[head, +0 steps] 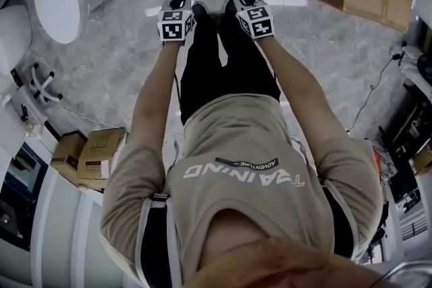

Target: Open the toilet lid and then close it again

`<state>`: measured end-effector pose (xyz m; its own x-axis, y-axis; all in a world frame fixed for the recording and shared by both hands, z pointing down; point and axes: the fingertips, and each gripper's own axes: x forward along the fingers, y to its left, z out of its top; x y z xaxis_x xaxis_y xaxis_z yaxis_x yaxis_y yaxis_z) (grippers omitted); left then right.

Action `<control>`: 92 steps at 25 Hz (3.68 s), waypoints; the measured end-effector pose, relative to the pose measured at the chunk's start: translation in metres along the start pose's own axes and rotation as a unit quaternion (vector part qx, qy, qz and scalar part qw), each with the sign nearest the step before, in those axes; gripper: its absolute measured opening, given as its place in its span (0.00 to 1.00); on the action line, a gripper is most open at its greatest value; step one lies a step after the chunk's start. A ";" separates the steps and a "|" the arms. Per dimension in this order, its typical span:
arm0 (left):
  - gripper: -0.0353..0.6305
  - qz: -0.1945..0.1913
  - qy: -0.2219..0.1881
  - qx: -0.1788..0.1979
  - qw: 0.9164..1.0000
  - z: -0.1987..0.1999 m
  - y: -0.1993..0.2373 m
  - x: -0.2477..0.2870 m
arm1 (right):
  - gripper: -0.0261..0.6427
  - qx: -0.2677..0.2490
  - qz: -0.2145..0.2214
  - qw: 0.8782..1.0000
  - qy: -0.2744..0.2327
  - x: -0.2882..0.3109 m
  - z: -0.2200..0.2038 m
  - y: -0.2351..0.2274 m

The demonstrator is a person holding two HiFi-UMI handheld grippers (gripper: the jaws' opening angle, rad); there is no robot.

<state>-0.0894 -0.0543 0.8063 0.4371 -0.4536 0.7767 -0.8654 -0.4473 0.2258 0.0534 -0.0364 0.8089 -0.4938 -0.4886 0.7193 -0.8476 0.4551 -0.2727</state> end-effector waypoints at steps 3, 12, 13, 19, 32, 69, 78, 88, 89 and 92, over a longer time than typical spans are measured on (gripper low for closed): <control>0.06 0.002 0.019 -0.016 1.000 -0.025 0.008 0.025 | 0.06 0.021 -0.013 0.999 0.023 0.023 -0.027 -0.013; 0.06 -0.007 0.063 -0.044 0.997 -0.108 0.025 0.097 | 0.06 0.005 -0.017 0.996 0.083 0.088 -0.100 -0.030; 0.06 -0.009 0.063 -0.045 0.997 -0.114 0.027 0.103 | 0.06 -0.004 -0.012 0.996 0.088 0.094 -0.107 -0.029; 0.06 -0.033 0.045 -0.036 0.998 -0.126 0.018 0.128 | 0.06 -0.002 -0.004 0.995 0.101 0.116 -0.135 -0.036; 0.06 -0.039 0.023 -0.003 0.999 -0.119 0.026 0.141 | 0.06 0.030 -0.001 0.999 0.040 0.134 -0.122 -0.048; 0.06 -0.067 -0.034 0.028 0.997 0.053 -0.006 -0.008 | 0.06 0.035 0.028 0.996 -0.072 -0.006 0.064 -0.010; 0.06 -0.054 -0.063 0.026 0.996 0.136 0.000 -0.049 | 0.06 0.017 -0.002 0.998 -0.061 -0.038 0.154 -0.008; 0.06 -0.047 -0.092 0.051 0.993 0.234 0.015 -0.073 | 0.06 0.007 -0.025 0.997 -0.071 -0.056 0.256 -0.020; 0.06 -0.043 -0.092 0.048 0.994 0.241 0.016 -0.074 | 0.06 0.009 -0.032 0.997 -0.073 -0.057 0.263 -0.022; 0.06 -0.029 -0.089 0.043 0.995 0.258 0.021 -0.076 | 0.06 0.016 -0.053 0.996 -0.070 -0.058 0.282 -0.025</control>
<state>-0.0775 -0.2277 0.6006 0.5292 -0.5503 0.6458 -0.8164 -0.5375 0.2110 0.0483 -0.2294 0.5936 -0.4216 -0.6331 0.6493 -0.9011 0.3725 -0.2219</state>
